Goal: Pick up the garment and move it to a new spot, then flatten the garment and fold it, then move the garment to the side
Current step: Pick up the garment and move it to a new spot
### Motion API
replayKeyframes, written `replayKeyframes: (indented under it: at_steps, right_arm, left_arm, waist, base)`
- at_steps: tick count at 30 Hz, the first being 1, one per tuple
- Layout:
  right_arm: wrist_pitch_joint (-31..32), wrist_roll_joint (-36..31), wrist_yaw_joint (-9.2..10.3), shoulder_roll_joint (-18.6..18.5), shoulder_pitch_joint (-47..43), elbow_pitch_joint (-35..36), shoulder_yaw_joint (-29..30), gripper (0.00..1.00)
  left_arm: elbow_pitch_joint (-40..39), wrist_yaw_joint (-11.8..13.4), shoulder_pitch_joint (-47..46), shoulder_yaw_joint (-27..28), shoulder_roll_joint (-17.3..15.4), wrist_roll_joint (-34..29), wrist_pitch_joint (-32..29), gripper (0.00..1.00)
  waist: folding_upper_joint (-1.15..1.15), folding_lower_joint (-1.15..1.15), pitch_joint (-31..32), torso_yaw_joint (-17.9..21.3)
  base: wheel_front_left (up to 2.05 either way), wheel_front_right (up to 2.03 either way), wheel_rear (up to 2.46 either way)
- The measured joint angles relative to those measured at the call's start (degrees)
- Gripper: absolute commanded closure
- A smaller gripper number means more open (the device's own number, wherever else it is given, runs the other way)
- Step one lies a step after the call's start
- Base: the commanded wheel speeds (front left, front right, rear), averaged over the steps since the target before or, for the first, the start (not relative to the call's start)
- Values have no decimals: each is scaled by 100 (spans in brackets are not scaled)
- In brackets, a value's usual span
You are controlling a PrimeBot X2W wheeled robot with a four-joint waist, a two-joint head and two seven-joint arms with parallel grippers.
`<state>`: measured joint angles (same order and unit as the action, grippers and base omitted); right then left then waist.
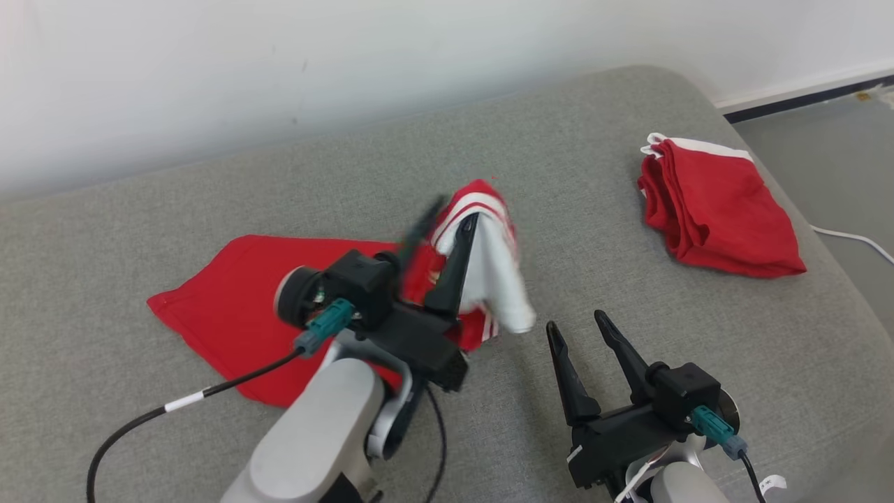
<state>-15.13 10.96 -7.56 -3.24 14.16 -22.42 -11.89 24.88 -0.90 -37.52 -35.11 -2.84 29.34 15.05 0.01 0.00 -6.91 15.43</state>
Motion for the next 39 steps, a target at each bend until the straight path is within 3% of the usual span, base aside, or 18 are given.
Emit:
replayKeyframes:
  at_steps: [3,11,17,24,39]
  right_arm:
    - [0,4,1,9,12,11,34,0]
    - [0,10,1,21,-5,20,91,0]
    - [0,8,0,23,-137,-24,174,0]
    - [0,3,0,23,-311,-56,244,0]
    - [0,-202,1,24,-609,-121,630,0]
  left_arm:
    - [300,148,16,290,0,-261,0,0]
    - [471,101,788,1345,-234,-834,0,0]
    - [-223,96,1997,2285,-363,-1270,0,0]
    - [-979,85,3273,3169,-247,-1756,0,0]
    - [-1288,116,4442,4060,-42,-2279,0,0]
  waist:
    - [0,0,-28,-55]
    - [0,0,68,-257]
    - [0,0,270,-399]
    - [-1,-1,473,-652]
    - [-1,-1,726,-1246]
  base:
    - [0,0,0]
    - [0,0,0]
    - [0,0,0]
    - [0,0,0]
    - [0,0,0]
